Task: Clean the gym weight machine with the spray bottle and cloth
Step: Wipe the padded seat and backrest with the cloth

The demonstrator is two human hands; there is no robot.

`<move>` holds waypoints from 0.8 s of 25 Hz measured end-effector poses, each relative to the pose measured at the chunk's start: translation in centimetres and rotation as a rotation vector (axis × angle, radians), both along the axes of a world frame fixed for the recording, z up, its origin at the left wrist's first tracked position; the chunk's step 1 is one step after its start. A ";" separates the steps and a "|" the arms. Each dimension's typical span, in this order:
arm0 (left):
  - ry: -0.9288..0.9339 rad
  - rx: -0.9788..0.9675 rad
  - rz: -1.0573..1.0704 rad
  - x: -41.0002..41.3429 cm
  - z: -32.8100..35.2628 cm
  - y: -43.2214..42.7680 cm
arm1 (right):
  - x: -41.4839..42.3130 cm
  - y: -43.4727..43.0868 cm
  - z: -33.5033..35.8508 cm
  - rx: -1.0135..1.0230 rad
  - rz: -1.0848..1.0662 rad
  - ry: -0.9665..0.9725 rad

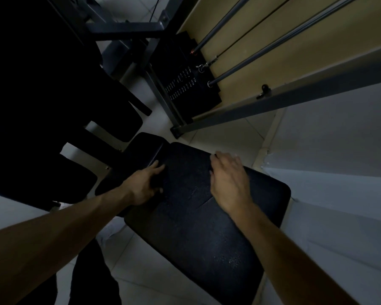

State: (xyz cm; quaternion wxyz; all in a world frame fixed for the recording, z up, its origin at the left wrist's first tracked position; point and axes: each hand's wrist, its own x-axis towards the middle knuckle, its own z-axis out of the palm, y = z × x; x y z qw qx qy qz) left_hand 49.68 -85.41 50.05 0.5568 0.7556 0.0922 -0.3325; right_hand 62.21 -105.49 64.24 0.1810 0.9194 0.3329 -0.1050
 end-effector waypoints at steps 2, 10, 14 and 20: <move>-0.011 0.014 -0.002 0.0 -0.1 0.3 | -5.2 1.0 -1.6 -0.018 0.043 0.047; -0.004 0.110 -0.116 -0.1 -0.6 1.1 | -2.4 2.0 -2.3 -0.073 0.172 0.168; -0.026 0.028 -0.070 -0.4 -1.1 1.4 | -1.2 3.5 -3.9 -0.030 -0.010 0.048; 0.049 0.048 0.001 -0.5 -2.8 2.7 | -11.6 3.9 -5.0 -0.076 0.309 0.408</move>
